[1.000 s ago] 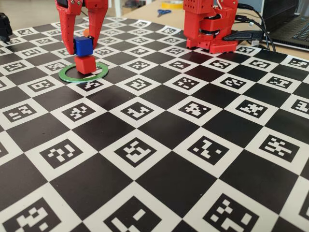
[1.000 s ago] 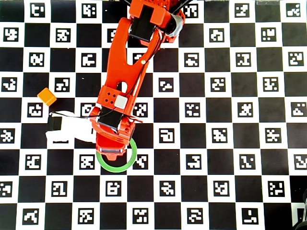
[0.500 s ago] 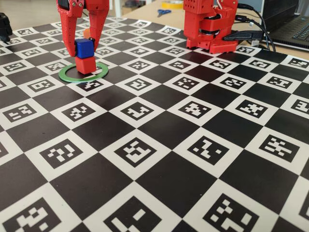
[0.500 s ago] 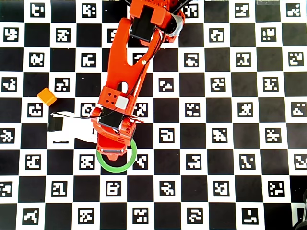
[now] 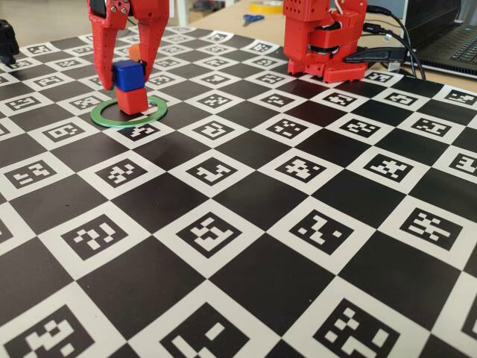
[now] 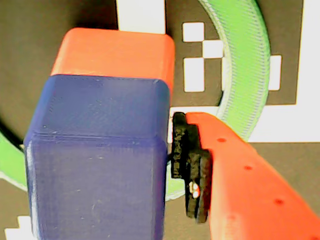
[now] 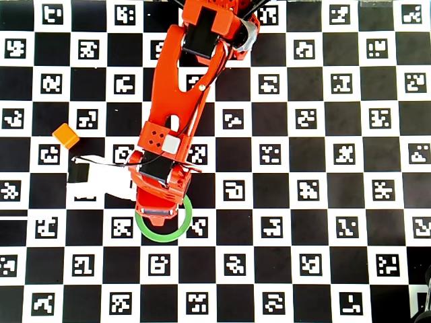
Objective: Grab the red cube then put it in the green circle then put the blue cube on top and finally the orange cube on top
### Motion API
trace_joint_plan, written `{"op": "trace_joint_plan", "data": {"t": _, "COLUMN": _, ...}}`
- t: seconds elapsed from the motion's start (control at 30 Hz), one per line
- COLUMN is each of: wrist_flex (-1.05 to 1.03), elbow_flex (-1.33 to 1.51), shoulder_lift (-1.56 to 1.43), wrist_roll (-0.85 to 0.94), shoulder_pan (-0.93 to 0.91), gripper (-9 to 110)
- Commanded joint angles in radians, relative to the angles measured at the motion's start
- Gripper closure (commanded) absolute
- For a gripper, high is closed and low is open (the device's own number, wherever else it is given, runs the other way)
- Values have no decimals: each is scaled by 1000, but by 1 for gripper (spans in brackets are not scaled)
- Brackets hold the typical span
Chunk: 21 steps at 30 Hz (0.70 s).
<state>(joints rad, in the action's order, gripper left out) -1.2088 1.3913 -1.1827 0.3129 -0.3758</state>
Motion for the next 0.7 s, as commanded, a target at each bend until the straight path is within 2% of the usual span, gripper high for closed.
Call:
{"op": "trace_joint_plan", "data": {"t": 0.0, "wrist_flex": 12, "elbow_flex": -5, "shoulder_lift": -40, "wrist_roll": -12, "shoulder_pan": 5, "gripper": 62}}
{"op": "trace_joint_plan", "data": {"t": 0.67, "wrist_flex": -71, "elbow_flex": -3, "shoulder_lift": -117, "wrist_roll": -14, "shoulder_pan": -12, "gripper": 55}}
